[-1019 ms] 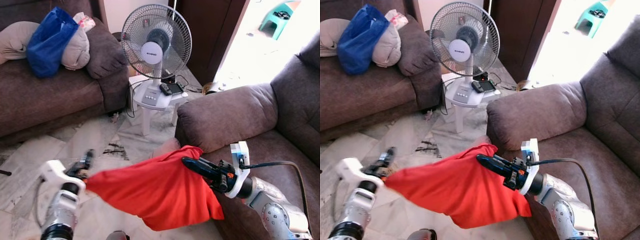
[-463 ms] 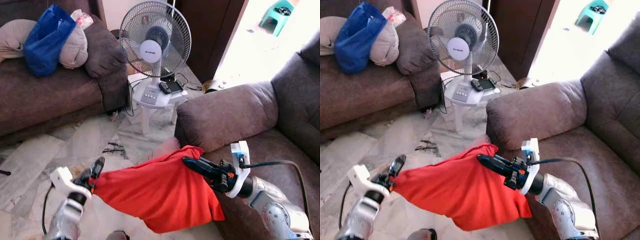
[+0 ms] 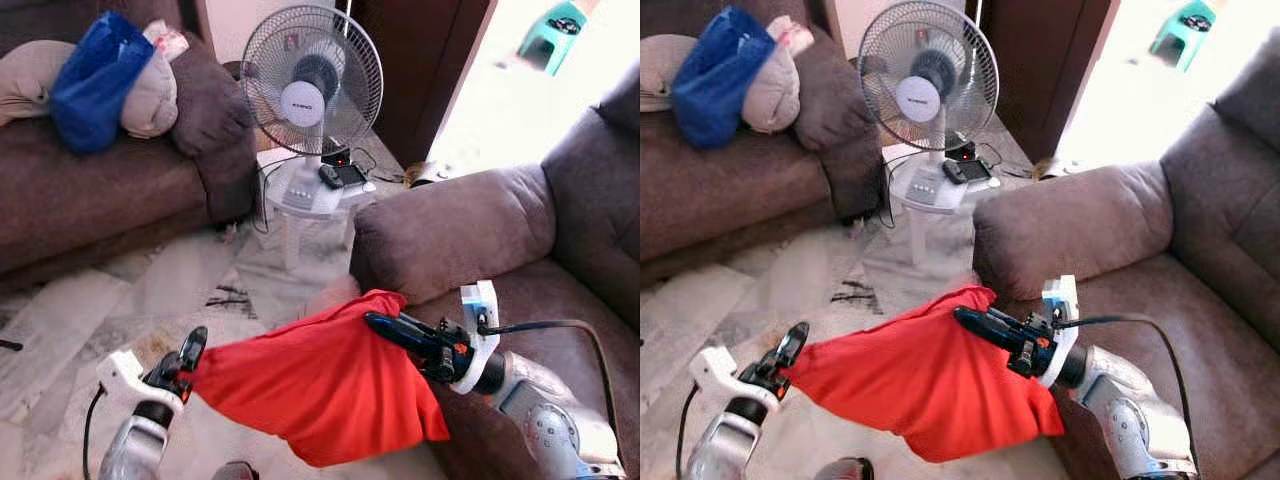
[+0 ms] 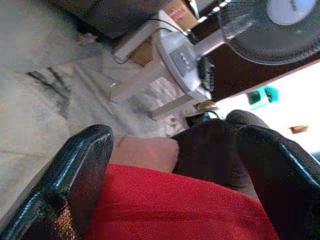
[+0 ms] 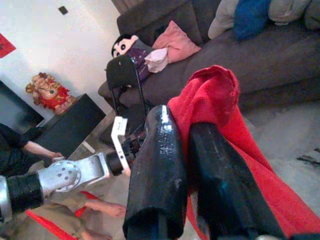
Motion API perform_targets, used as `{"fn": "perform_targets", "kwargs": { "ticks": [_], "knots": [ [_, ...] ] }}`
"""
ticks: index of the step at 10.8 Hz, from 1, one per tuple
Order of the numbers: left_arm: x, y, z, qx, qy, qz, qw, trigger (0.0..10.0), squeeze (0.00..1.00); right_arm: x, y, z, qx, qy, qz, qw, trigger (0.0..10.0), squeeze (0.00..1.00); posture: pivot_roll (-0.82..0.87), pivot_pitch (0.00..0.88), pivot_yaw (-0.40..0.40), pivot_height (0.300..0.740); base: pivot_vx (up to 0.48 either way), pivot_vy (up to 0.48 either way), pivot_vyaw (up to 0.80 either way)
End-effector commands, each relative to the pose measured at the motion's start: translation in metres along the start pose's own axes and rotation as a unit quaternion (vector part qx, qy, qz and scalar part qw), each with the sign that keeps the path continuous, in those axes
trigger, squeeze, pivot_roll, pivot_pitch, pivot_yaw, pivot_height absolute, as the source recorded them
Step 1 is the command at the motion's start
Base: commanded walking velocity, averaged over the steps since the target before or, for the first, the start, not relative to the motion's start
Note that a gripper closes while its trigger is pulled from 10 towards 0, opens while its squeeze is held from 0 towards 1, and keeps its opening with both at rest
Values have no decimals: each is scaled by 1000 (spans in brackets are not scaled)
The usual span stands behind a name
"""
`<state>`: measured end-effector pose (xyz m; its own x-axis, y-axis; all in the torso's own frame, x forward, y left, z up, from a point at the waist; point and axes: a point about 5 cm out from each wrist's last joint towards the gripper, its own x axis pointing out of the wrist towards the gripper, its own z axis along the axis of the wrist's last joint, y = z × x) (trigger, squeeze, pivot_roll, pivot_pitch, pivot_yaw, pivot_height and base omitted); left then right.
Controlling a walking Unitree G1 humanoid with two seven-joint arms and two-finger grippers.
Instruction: Move the pillow to the sofa from floor
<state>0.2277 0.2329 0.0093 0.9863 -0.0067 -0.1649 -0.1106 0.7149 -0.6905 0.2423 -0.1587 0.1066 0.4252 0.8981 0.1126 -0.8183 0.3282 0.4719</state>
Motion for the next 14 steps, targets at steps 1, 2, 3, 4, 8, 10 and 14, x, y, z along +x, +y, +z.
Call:
{"fn": "perform_targets", "kwargs": {
  "ticks": [1,2,3,4,8,10,14],
  "knots": [
    [-5,2,0,8,-3,18,1000,10000,0,5,5,21,-42,-36,25,998,10000,0,95,85,-82,740,0,0,0],
    [-11,8,4,19,-15,42,999,10000,0,4,5,21,-42,-35,24,998,10000,0,98,87,-83,740,0,0,0],
    [-15,14,9,30,-34,73,996,10000,0,5,5,21,-41,-35,23,998,10000,0,98,87,-82,740,0,0,0],
    [-20,19,13,24,-45,97,994,10000,0,5,5,20,-41,-35,23,998,10000,0,100,84,-83,740,0,0,0],
    [-20,20,4,5,-34,105,994,10000,0,6,4,20,-41,-34,23,998,10000,0,94,79,-83,740,0,0,0],
    [-13,27,9,-14,-43,112,993,10000,0,5,4,21,-43,-33,22,998,10000,0,84,75,-88,740,0,0,0],
    [-4,39,31,-7,-62,127,990,10000,0,4,4,23,-44,-30,24,998,10000,0,79,81,-98,740,0,0,0]
  ]
}}
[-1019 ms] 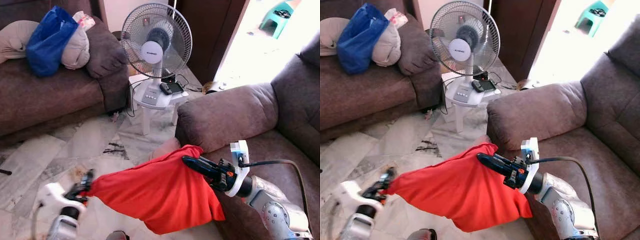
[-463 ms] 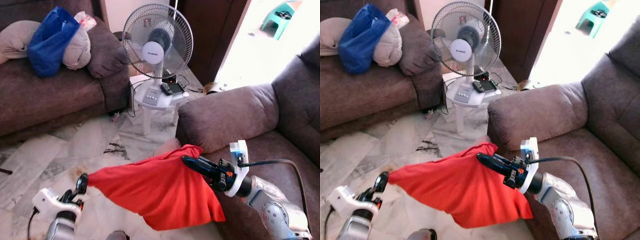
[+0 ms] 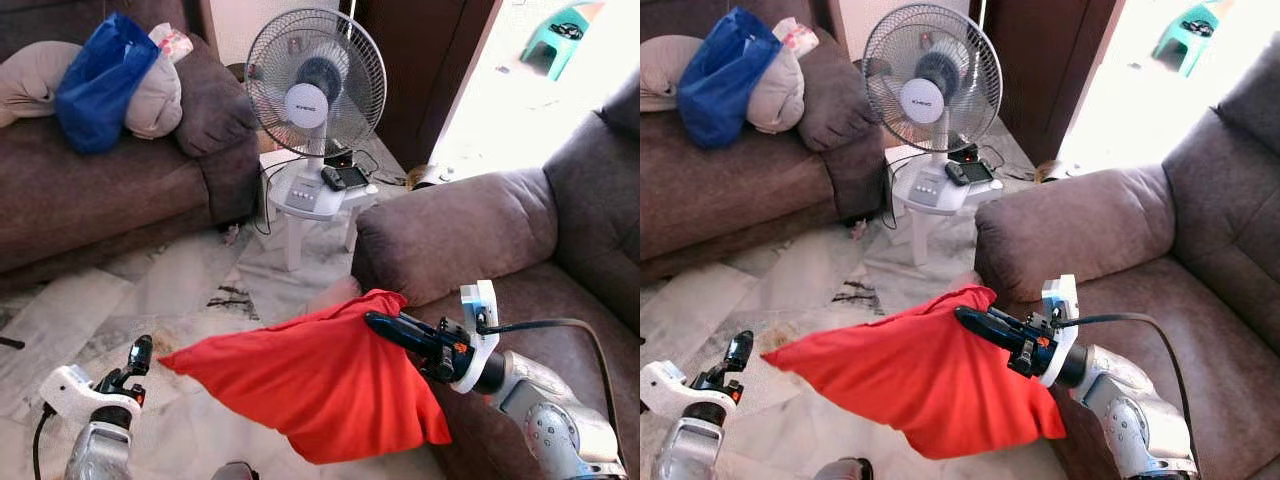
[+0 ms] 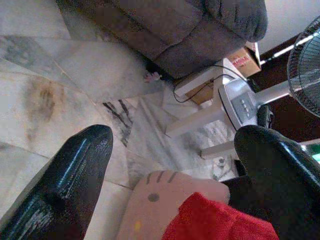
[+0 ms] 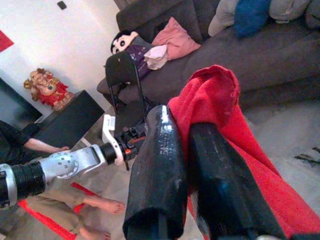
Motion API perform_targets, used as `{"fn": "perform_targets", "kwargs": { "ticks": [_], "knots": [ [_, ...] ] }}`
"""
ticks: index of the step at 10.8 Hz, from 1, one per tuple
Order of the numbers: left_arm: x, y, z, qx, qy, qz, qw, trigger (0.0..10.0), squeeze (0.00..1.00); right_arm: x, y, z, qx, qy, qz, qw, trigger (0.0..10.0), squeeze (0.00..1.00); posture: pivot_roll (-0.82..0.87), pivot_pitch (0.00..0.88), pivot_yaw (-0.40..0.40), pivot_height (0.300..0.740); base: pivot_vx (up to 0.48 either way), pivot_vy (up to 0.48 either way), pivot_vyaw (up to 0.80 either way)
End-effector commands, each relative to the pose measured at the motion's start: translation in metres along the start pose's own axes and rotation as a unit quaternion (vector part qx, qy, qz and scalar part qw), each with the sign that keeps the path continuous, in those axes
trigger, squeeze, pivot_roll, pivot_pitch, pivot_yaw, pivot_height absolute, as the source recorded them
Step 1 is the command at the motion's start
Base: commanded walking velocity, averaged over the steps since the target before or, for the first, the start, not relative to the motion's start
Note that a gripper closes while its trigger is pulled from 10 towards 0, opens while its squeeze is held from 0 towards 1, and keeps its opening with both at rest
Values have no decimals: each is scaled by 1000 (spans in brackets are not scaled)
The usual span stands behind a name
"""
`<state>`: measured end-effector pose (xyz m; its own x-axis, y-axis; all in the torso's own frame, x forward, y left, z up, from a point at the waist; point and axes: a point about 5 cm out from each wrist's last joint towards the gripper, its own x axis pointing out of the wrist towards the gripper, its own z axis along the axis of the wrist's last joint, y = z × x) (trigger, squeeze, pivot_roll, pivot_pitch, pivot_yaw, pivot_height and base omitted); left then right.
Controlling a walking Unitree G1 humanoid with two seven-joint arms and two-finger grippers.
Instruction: Move the pillow to the sofa from floor
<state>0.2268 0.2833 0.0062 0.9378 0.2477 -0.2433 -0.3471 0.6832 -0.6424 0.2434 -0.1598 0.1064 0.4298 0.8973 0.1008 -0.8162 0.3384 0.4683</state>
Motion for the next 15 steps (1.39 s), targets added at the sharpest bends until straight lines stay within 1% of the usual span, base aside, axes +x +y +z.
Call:
{"fn": "perform_targets", "kwargs": {
  "ticks": [1,2,3,6,7,10,11,12,13,15],
  "knots": [
    [0,3,-5,-10,14,2,1000,10000,0,4,6,22,-41,-33,29,998,10000,0,77,84,-100,740,0,0,0],
    [3,-2,-13,-13,38,-19,999,10000,0,4,6,23,-41,-32,30,998,10000,0,73,86,-103,740,0,0,0],
    [4,-6,-16,-12,47,-28,998,10000,0,4,6,23,-42,-32,30,998,10000,0,72,87,-103,740,0,0,0],
    [10,-10,-27,-21,70,-26,997,10000,0,3,6,24,-43,-29,29,998,10000,0,65,90,-105,740,0,0,0],
    [11,-11,-32,-13,90,-25,996,10000,0,3,6,24,-43,-28,29,998,10000,0,67,91,-104,740,0,0,0],
    [10,-11,-41,7,116,-24,993,10000,0,5,7,22,-43,-25,30,998,10000,0,66,93,-103,740,0,0,0],
    [11,-10,-40,12,114,-19,993,7686,0,6,7,22,-43,-24,31,998,10000,0,67,92,-102,740,0,0,0],
    [13,-10,-39,10,115,-10,993,2902,0,6,7,22,-43,-24,29,998,10000,0,66,92,-102,740,0,0,0],
    [14,-11,-39,7,116,-12,993,0,0,6,7,21,-44,-23,27,998,10000,0,61,92,-100,740,0,0,0],
    [15,-13,-40,9,117,-14,993,0,0,6,6,19,-44,-19,24,999,10000,0,61,93,-101,740,0,0,0]
  ]
}}
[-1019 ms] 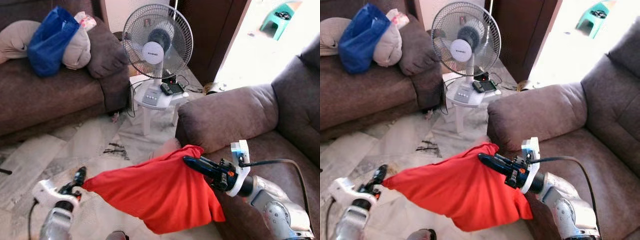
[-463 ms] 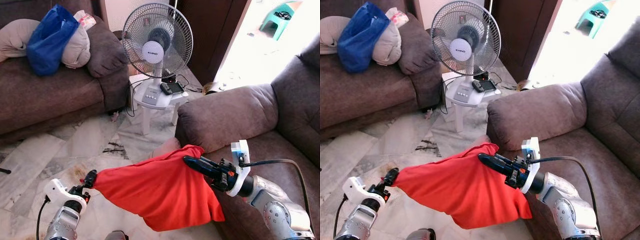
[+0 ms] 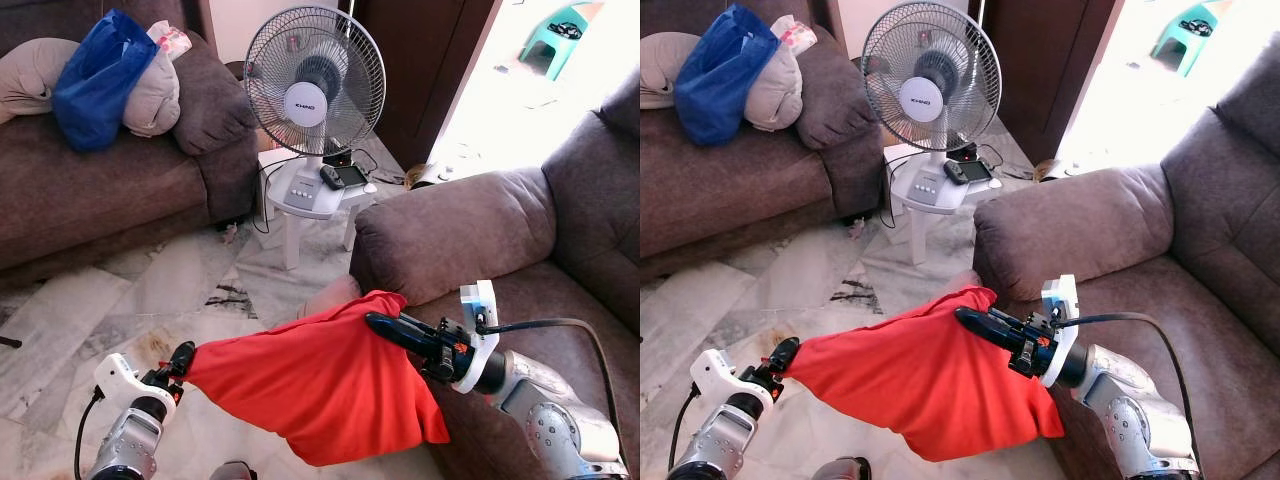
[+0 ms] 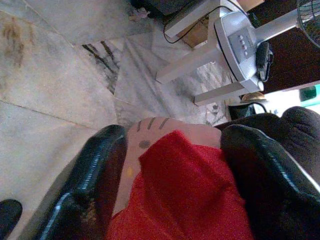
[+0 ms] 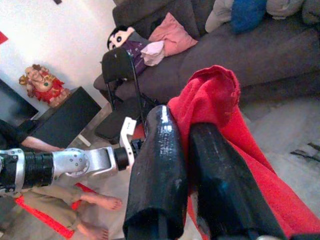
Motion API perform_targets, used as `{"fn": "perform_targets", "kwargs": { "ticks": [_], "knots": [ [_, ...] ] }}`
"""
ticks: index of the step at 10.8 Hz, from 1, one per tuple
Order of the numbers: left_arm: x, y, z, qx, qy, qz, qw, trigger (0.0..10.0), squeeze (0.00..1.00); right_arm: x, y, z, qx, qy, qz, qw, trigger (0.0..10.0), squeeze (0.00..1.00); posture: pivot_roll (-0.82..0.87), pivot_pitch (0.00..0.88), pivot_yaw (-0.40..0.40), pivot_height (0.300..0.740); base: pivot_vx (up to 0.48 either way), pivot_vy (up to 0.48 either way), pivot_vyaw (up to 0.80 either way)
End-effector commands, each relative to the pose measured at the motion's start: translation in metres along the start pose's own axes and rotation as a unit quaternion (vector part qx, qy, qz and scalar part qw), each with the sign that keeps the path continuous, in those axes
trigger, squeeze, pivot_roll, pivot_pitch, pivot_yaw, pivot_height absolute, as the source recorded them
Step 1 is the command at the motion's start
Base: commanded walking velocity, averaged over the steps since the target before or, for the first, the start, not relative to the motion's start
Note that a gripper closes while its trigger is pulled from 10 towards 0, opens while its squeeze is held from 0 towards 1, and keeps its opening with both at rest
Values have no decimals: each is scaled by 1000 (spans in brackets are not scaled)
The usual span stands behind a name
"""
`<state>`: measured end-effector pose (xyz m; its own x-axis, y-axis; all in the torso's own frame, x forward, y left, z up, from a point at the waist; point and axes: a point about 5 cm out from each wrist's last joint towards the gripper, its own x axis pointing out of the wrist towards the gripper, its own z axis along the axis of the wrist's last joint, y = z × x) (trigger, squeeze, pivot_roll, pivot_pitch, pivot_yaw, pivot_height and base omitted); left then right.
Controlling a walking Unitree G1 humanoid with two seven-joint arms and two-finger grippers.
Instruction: Move the pillow to the sofa from floor
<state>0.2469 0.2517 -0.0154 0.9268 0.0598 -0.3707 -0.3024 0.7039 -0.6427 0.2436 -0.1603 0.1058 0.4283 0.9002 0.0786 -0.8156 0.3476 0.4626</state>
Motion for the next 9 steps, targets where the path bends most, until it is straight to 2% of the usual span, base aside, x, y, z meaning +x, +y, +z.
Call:
{"fn": "perform_targets", "kwargs": {
  "ticks": [1,9],
  "knots": [
    [-1,2,-6,0,10,8,1000,0,0,6,7,19,-40,-26,29,998,10000,0,63,94,-104,740,0,0,0],
    [0,-2,-19,7,41,-1,999,0,0,8,7,19,-49,-14,31,998,10000,0,59,88,-102,740,0,0,0]
  ]
}}
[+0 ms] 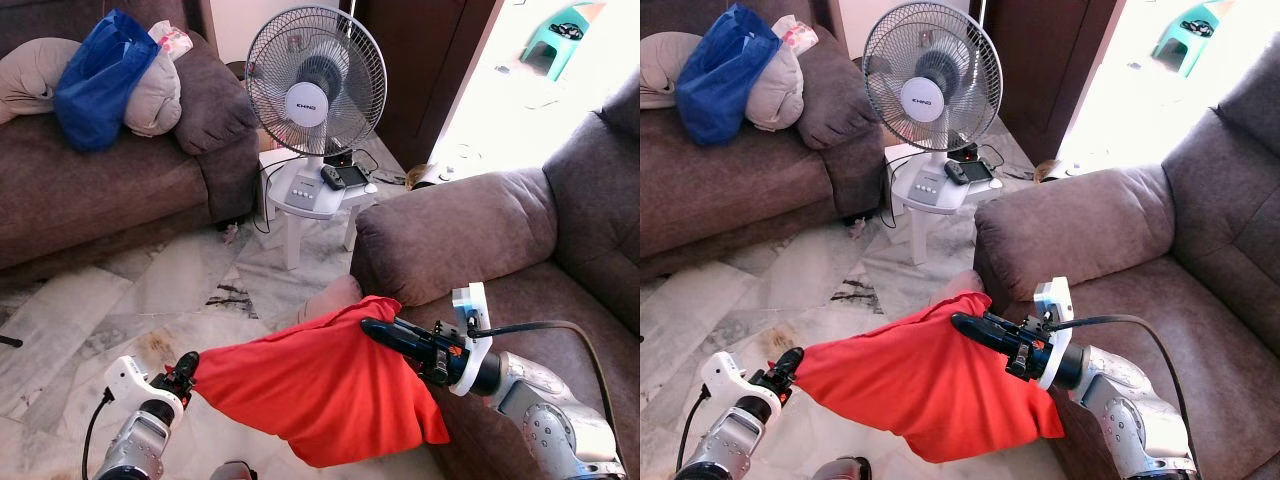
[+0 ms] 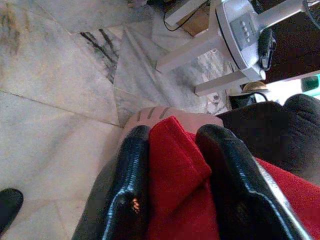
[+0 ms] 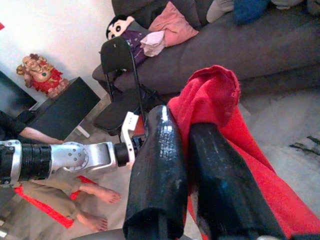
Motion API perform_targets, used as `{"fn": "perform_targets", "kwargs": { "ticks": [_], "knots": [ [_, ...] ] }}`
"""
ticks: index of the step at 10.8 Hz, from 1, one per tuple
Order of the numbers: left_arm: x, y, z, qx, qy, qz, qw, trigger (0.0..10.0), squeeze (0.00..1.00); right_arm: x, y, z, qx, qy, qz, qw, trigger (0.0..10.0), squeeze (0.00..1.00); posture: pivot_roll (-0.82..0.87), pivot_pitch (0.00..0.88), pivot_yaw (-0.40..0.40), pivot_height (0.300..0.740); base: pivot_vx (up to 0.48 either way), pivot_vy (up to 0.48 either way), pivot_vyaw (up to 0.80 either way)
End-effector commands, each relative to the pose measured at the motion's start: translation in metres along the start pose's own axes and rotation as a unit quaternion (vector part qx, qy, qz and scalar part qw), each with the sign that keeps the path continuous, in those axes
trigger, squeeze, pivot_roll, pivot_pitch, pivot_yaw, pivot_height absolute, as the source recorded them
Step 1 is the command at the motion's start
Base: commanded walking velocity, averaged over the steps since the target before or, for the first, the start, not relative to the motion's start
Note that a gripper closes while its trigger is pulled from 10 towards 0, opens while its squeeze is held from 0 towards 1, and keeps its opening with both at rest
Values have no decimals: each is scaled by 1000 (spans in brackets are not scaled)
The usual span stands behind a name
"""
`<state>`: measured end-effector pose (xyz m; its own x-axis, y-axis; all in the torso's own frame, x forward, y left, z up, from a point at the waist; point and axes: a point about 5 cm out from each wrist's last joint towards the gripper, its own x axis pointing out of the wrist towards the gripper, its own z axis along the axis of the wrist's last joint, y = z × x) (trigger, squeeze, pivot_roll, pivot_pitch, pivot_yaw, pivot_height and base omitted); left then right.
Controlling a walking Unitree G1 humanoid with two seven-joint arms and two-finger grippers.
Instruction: Move the pillow to the sofa from floor
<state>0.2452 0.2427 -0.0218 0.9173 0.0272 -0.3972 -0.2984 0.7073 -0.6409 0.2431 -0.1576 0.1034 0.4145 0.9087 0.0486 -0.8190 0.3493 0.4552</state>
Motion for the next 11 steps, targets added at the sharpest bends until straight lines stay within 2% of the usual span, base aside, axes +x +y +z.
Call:
{"fn": "perform_targets", "kwargs": {
  "ticks": [1,8,9,10,11],
  "knots": [
    [0,-1,-9,4,21,1,1000,0,0,6,6,22,-47,-31,28,998,10000,0,59,87,-101,740,0,0,0],
    [1,-5,-13,11,19,-5,1000,0,0,7,4,19,-47,-38,21,998,10000,0,65,63,-90,740,0,0,0],
    [2,-8,-12,14,6,-3,1000,0,0,8,-5,20,-61,-44,-21,997,10000,0,69,60,-89,740,0,0,0],
    [3,-14,-9,59,-11,-3,998,0,0,8,-28,26,-86,-74,-131,985,10000,0,68,56,-88,740,0,0,0],
    [7,-27,1,145,-49,2,988,0,0,5,-48,35,-97,-107,-233,962,10000,0,74,54,-86,740,0,0,0]
  ]
}}
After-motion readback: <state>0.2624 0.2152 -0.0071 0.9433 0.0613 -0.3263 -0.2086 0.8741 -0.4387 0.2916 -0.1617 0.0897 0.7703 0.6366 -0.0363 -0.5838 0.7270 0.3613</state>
